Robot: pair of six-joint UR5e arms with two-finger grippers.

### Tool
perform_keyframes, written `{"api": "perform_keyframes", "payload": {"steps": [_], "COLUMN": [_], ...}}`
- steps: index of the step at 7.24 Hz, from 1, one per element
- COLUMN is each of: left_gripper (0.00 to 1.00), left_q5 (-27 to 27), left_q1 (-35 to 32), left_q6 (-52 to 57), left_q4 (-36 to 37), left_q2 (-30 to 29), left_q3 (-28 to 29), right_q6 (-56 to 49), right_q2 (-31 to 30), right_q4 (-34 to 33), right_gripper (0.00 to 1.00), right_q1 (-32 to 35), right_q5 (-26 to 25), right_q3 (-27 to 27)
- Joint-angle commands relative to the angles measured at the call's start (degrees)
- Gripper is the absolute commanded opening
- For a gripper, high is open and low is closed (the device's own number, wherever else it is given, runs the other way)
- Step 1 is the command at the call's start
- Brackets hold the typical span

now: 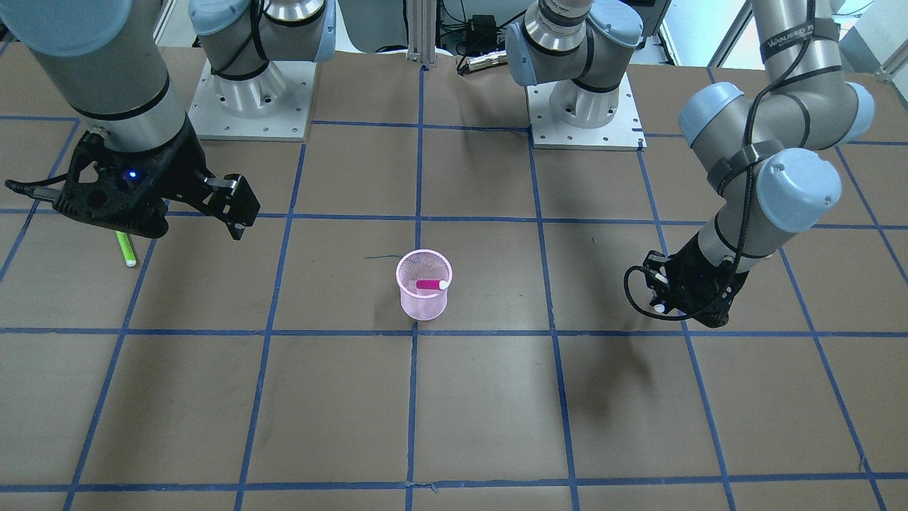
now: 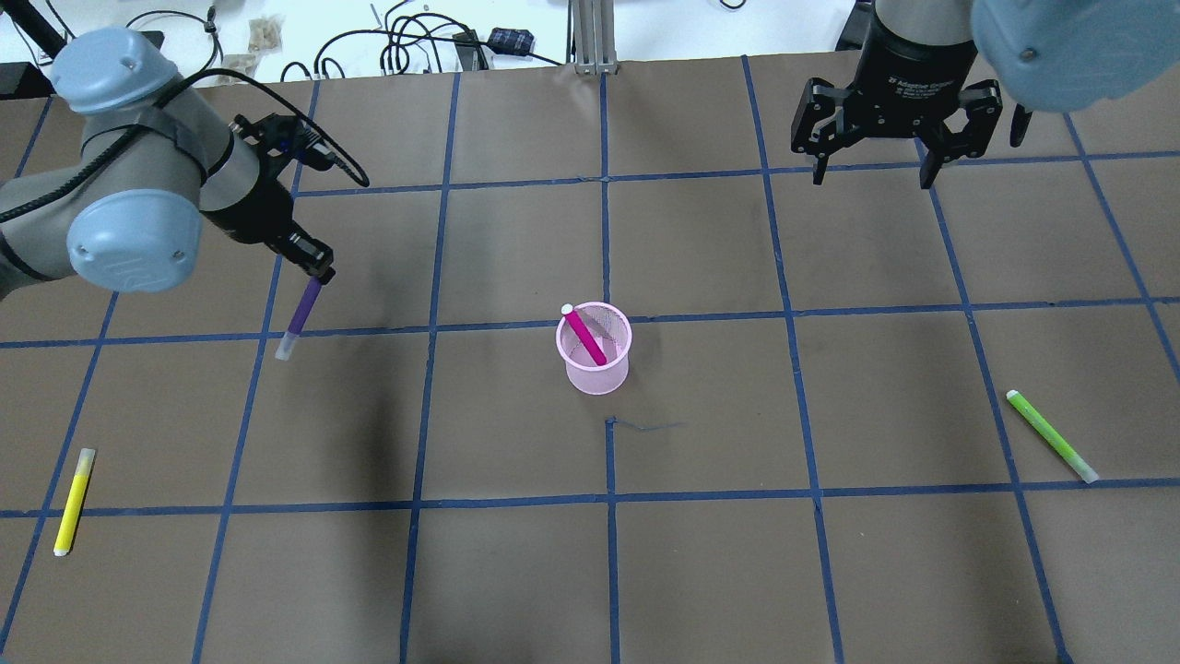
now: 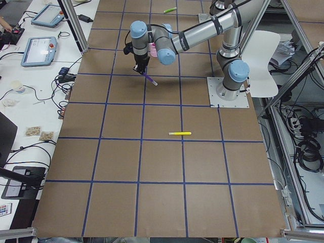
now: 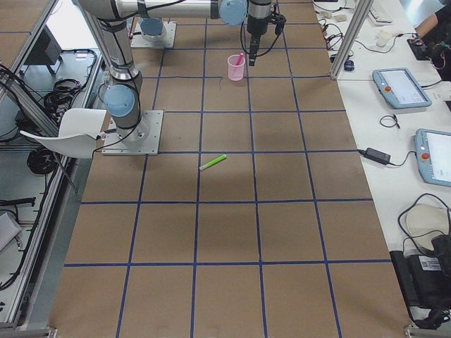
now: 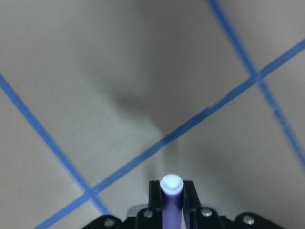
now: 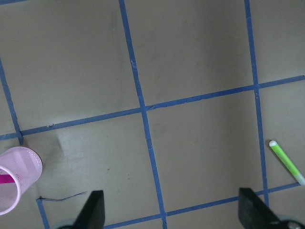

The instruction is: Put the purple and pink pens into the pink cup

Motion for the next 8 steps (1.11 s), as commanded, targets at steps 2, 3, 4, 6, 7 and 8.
{"api": "perform_keyframes", "payload": {"steps": [2, 3, 4, 6, 7, 8], "left_gripper": [0.0, 0.0, 0.0, 0.0, 0.0, 0.0], "left_q5": [-1.99, -3.04, -7.75, -11.05, -10.79, -10.44], "left_q1": [-15.4, -18.75, -20.43, -22.03, -23.43, -24.22], "left_q6": [-17.32, -23.54, -30.13, -39.13, -39.25, -38.9], "left_q4": [10.08, 15.51, 23.04, 24.79, 24.62, 24.18], "left_q2": [2.8, 1.23, -0.35, -1.16, -1.24, -0.72], "left_q3": [1.13, 1.04, 0.95, 0.43, -0.18, -1.41], "right_q6": [-2.37, -2.37, -2.8, -2.54, -2.46, -2.37], "right_q2": [-0.85, -0.85, -0.85, -1.03, -1.03, -1.03], "right_q4": [0.06, -0.02, -0.02, -0.02, -0.02, -0.02], "right_gripper": [1.0, 1.0, 1.0, 1.0, 1.0, 1.0], "right_q1": [0.12, 0.21, 0.21, 0.21, 0.38, 0.47], "right_q5": [2.87, 4.29, 4.22, 4.22, 4.3, 4.3], "right_q3": [0.5, 0.68, 1.29, 1.3, 1.3, 1.38]}}
